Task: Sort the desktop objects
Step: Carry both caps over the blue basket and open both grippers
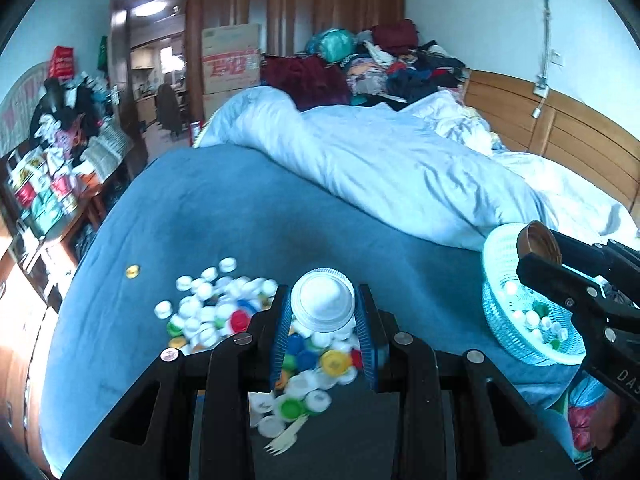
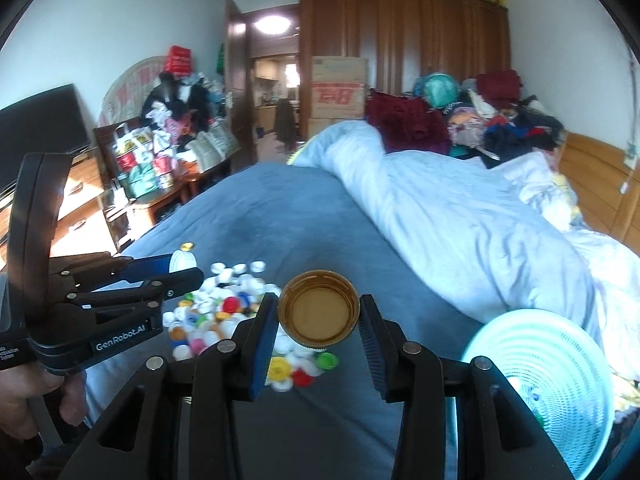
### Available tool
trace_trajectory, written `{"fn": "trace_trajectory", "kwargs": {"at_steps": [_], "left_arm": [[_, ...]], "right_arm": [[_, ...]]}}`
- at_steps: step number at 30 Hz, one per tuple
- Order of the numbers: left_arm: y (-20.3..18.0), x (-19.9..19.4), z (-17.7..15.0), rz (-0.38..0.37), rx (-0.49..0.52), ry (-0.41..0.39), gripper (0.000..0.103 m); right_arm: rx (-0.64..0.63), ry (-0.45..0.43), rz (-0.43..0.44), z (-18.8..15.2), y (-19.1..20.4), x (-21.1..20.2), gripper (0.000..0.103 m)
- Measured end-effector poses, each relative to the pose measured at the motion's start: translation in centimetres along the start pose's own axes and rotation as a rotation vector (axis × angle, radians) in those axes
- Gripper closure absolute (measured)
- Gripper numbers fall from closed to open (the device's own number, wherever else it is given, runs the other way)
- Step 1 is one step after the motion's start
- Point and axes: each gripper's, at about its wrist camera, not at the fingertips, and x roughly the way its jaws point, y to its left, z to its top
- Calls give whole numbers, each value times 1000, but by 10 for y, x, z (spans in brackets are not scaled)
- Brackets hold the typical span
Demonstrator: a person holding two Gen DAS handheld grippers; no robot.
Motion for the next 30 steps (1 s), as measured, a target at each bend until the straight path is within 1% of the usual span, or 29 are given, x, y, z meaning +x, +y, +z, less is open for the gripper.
{"fn": "trace_trajectory", "kwargs": {"at_steps": [6, 10, 19, 30], "left_arm": [[-41, 6, 15, -42, 47, -2, 76], [-61, 10, 20, -59, 70, 2, 76], [-113, 20, 32, -87, 139, 17, 76], [-187, 30, 38, -153, 234, 31, 76]], "right_arm": [[41, -8, -69, -4, -46, -16, 59], [66, -10, -110, -8, -72, -26, 59], [109, 10, -178, -22, -120, -41, 59], [164, 31, -250, -42, -173, -65, 59]]}}
